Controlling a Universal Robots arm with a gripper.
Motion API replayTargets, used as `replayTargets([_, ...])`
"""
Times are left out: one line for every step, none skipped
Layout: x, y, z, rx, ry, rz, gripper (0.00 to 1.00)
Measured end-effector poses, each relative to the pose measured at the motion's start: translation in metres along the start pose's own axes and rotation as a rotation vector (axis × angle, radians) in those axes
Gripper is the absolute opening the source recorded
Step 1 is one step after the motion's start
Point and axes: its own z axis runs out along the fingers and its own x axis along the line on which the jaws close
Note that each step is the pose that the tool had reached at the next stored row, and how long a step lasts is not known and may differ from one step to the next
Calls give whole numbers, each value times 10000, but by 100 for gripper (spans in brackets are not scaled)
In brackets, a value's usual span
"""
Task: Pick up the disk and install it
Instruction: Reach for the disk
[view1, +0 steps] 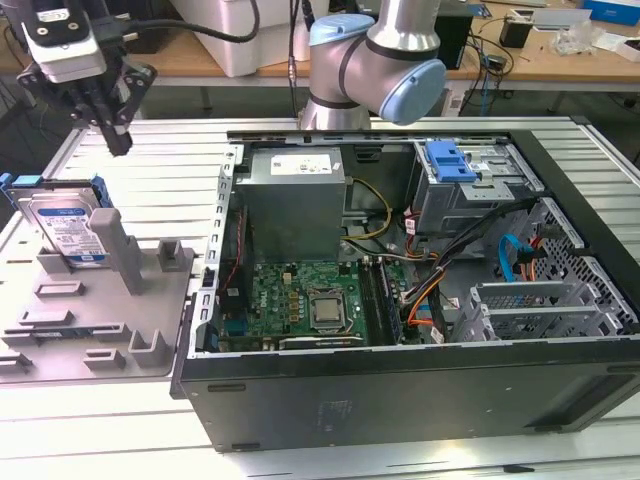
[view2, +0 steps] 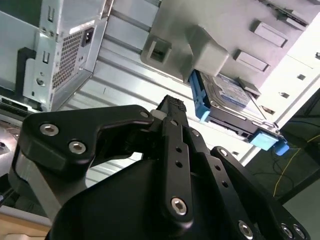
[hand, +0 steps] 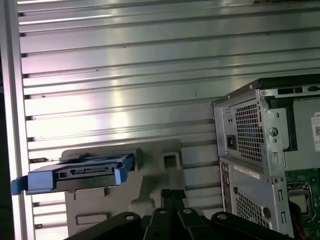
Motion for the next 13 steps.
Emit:
replayTargets([49,4,2,0,0,13,11])
replayTargets([105,10,4,1,-1,28,11])
replayTargets([185,19,9,1,-2,46,11])
replayTargets([236,23,12,1,-3,51,11])
replayTargets([292,27,14,2,-2,60,11])
replayTargets([324,28,16,2,-2,67,11])
replayTargets([354,30,17,2,-3,73,11])
replayTargets([387,32,19,2,-4,80,11])
replayTargets([420,33,21,1,-4,87,11])
replayTargets([459,35,23,2,-4,94,11])
replayTargets([490,36,24,2,-4,101,11])
replayTargets([541,39,27,3,-5,115,11])
replayTargets([596,42,30,3,-6,129,11])
